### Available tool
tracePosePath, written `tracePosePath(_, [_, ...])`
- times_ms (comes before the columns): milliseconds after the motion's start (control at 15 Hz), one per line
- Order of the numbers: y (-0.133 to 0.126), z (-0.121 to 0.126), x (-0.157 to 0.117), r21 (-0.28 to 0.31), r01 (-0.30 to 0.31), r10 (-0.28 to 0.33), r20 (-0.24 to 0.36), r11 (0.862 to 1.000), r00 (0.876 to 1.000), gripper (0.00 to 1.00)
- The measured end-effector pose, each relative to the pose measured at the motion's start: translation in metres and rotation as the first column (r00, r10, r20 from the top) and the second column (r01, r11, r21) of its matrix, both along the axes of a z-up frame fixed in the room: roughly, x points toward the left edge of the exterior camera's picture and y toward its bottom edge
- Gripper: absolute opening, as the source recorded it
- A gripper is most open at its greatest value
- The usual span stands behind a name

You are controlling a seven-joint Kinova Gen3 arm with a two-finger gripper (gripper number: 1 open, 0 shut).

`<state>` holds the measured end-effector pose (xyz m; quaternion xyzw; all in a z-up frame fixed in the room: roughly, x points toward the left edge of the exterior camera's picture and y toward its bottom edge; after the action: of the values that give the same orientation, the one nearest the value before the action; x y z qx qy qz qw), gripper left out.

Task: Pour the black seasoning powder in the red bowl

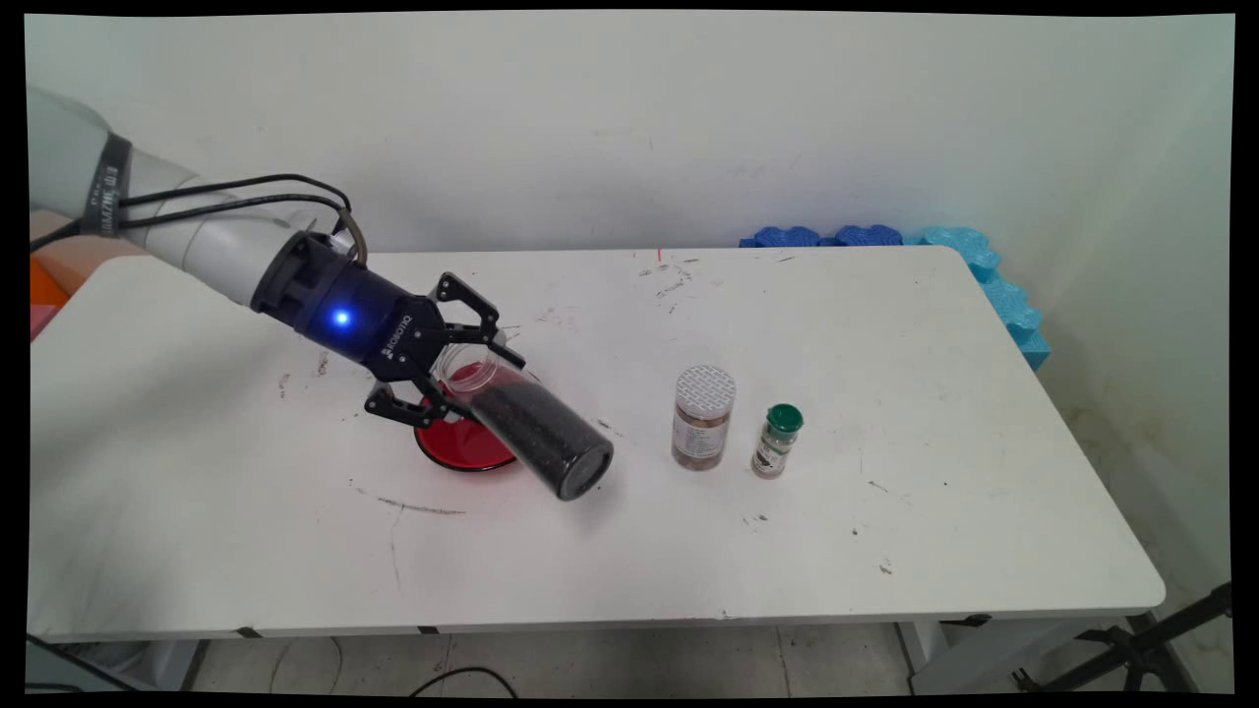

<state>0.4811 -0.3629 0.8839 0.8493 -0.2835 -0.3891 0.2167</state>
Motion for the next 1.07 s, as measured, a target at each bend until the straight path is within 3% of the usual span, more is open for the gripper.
tracePosePath(533, [-0.0047, -0.0021, 0.0001, 0.088, -0.1, 0.104, -0.049, 0.991, 0.993, 0.0])
tracePosePath(1067, [-0.0053, -0.0044, -0.0008, 0.171, -0.181, 0.198, -0.084, 0.968, 0.977, 0.0])
